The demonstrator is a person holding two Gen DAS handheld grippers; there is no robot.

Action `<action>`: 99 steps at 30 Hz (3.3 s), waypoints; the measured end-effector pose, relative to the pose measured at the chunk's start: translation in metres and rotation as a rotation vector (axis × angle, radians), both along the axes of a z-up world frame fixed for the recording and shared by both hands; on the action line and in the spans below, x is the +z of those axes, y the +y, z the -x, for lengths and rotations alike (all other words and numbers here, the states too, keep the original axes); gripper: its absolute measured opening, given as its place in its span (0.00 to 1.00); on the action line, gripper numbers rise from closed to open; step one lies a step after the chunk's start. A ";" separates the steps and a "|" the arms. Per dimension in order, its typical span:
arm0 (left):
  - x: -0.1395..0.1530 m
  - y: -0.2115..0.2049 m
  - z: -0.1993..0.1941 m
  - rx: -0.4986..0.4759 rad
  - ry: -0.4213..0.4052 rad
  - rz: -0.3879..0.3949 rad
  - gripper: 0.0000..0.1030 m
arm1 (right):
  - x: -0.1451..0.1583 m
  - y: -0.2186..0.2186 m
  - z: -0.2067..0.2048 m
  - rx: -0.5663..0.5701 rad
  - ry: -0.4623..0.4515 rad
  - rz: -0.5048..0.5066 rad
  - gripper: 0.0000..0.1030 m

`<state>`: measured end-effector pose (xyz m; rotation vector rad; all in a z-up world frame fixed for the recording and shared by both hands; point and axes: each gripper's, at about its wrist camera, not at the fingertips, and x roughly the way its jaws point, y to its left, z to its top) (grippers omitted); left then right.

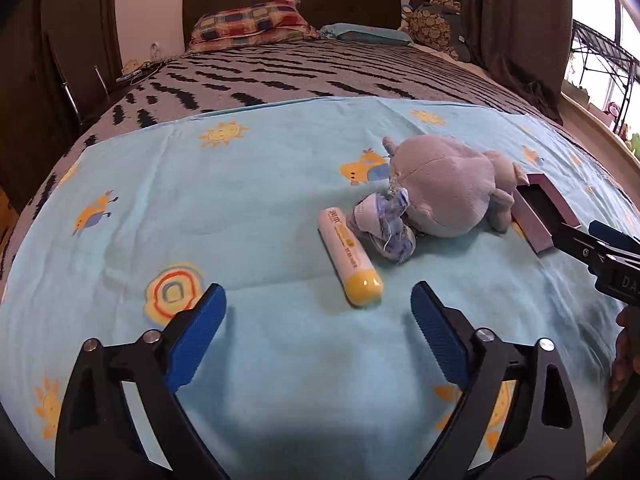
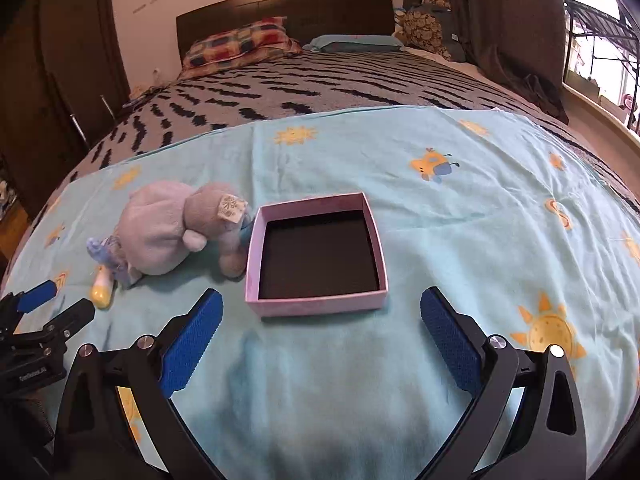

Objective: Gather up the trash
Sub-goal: 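Grasp the yellow tube with left tool while right tool grasps pink box, then lower yellow tube and pink box into the bin and open both tools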

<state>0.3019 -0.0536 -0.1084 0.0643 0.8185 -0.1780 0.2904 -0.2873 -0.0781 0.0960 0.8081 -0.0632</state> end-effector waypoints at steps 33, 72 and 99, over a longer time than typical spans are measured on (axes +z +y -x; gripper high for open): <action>0.000 0.017 0.106 -0.173 0.034 0.085 0.19 | 0.007 0.032 0.112 0.184 -0.041 0.022 0.76; -0.130 0.037 0.300 -0.201 0.271 0.113 0.19 | -0.137 0.099 0.296 0.296 0.283 -0.167 0.76; -0.177 0.022 0.297 -0.238 0.408 0.085 0.43 | -0.174 0.086 0.282 0.251 0.413 -0.207 0.83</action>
